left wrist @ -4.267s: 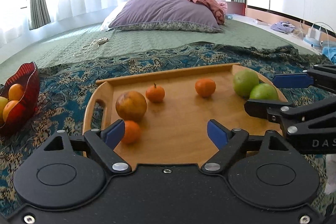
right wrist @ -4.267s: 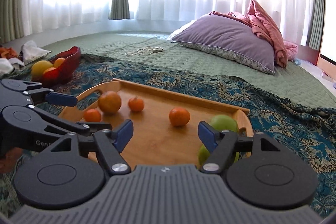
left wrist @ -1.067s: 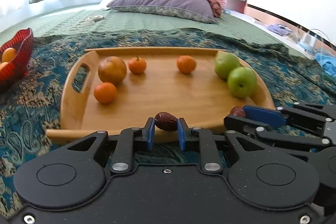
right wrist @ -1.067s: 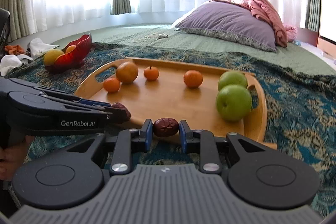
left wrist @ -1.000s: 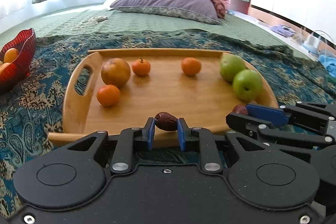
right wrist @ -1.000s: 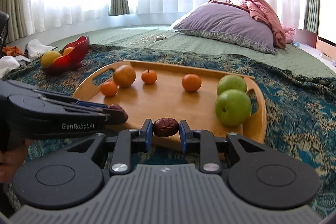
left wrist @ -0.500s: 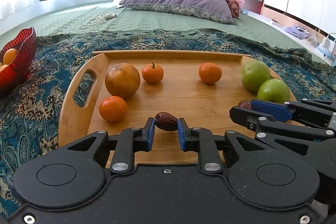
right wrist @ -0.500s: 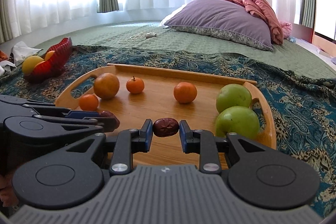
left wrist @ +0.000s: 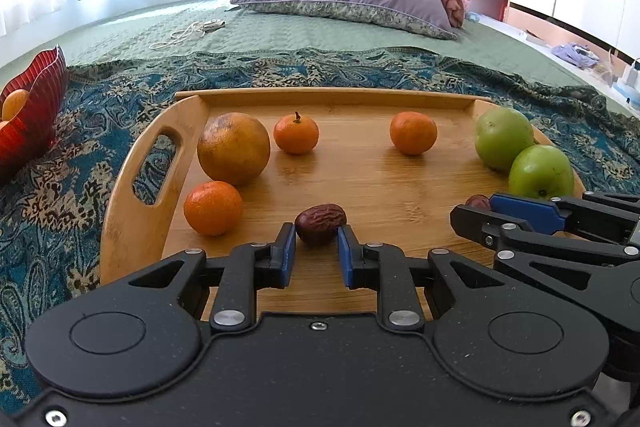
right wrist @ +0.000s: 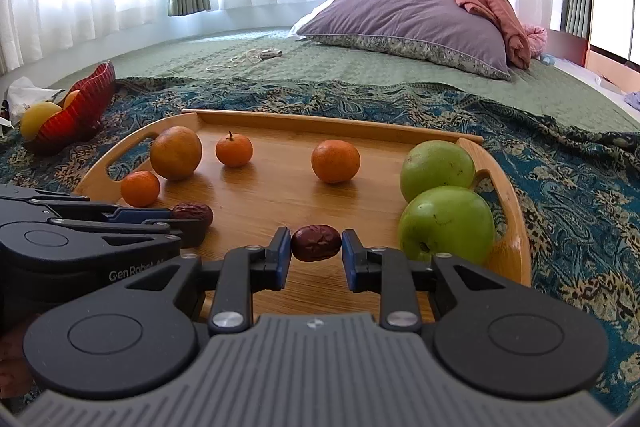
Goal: Organize fruits
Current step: 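Carry the date onto the tray with the left tool while the right tool carries its date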
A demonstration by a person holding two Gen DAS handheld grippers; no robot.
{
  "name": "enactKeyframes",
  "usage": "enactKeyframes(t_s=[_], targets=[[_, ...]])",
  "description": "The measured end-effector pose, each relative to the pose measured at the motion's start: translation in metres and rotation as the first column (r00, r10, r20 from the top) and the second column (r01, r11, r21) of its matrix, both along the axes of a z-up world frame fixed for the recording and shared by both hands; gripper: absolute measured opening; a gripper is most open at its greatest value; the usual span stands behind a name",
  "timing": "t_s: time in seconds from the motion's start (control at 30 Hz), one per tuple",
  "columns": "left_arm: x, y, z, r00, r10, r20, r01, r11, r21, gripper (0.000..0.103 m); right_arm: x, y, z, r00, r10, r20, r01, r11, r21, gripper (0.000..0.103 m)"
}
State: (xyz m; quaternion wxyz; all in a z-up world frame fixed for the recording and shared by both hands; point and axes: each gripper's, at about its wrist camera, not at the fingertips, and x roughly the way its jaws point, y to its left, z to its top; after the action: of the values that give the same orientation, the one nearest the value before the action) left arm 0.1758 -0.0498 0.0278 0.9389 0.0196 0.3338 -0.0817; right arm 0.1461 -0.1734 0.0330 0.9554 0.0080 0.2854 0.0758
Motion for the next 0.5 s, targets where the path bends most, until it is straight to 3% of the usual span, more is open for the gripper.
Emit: enactKeyframes(t_s=[0.43,0.5], targets=[[-0.0029,-0.0024,0.0015,1.0,-0.021,0.006,0.021,1.0,0.009,0.022,0.0051,-0.0021,-0.0049,1.0,-0.008,-0.018,0.008,1.0,0.016,0.039],[-0.0046,-0.0029,0.0025,1.0,-0.023,0.011,0.023,1.0,0.014,0.023,0.0046,-0.0019,-0.0044,1.0,-0.005,-0.013,0.005,1.0,0.013,0.045]])
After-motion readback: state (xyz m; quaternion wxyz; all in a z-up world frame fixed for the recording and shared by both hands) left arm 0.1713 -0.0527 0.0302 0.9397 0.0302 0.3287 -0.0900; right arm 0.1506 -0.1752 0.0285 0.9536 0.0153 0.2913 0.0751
